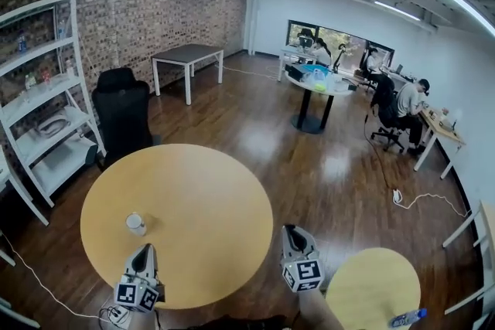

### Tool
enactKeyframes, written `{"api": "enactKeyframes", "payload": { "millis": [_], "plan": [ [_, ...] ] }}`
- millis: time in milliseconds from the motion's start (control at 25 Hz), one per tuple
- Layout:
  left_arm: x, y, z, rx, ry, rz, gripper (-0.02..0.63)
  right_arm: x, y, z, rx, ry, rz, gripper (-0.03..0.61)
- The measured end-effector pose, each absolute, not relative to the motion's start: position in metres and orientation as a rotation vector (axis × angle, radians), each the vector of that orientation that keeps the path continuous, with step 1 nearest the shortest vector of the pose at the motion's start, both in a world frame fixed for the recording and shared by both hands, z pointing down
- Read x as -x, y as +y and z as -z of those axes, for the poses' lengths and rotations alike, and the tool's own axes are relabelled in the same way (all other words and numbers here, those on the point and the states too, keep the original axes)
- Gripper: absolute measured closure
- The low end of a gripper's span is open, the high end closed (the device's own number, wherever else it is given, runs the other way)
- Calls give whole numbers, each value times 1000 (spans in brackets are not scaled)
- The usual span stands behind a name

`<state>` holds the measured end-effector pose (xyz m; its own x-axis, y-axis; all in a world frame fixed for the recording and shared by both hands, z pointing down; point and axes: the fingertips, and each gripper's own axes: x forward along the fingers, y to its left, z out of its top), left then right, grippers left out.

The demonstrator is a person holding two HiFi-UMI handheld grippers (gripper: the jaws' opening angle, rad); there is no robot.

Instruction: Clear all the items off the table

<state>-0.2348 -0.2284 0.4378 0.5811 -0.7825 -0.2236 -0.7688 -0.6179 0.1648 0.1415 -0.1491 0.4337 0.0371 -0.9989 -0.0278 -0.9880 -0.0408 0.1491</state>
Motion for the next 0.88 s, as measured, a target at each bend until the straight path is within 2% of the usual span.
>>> {"api": "enactKeyframes", "payload": {
  "millis": [440,720,800,880],
  "plan": [
    [402,-206,-448,-2527,-1806,413,621,31,-254,-448,-1797,-2472,168,574],
    [453,-172,-453,-2371,-2006,414,621,116,-283,-462,-1525,-2637,104,557],
    [461,-168,-451,-2338,-2046,411,621,131,-292,-461,-1462,-2676,94,502],
    [468,-167,-451,-2302,-2086,407,621,146,-303,-461,-1405,-2706,90,502]
  ]
}}
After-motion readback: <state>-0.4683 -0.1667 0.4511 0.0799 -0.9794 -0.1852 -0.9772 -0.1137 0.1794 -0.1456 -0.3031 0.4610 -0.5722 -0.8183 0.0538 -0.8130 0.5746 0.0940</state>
